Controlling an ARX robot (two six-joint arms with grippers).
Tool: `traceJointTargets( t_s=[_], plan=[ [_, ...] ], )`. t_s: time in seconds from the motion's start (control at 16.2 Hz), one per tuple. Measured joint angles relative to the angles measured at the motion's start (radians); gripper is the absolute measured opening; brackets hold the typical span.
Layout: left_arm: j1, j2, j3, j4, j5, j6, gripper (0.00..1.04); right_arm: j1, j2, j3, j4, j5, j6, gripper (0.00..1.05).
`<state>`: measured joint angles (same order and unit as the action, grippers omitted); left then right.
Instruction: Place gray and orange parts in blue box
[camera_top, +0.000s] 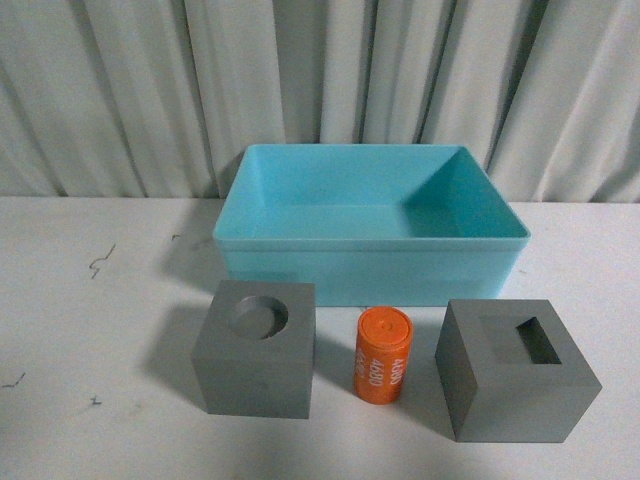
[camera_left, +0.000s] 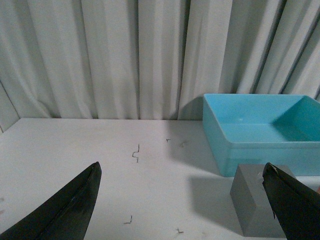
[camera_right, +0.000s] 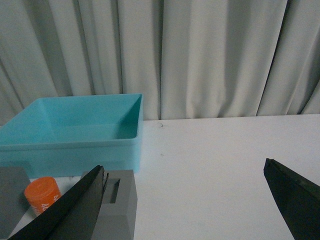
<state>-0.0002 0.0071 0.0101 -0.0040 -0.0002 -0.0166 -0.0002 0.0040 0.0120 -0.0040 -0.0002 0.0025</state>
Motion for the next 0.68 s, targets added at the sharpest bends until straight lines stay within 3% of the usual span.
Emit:
traceJointTargets(
  t_s=[0.68],
  plan=[
    [0.0,0.0,0.0,0.0,0.0,0.0,0.98,0.0,0.0,0.0,0.0,0.0,0.0,0.98]
  ],
)
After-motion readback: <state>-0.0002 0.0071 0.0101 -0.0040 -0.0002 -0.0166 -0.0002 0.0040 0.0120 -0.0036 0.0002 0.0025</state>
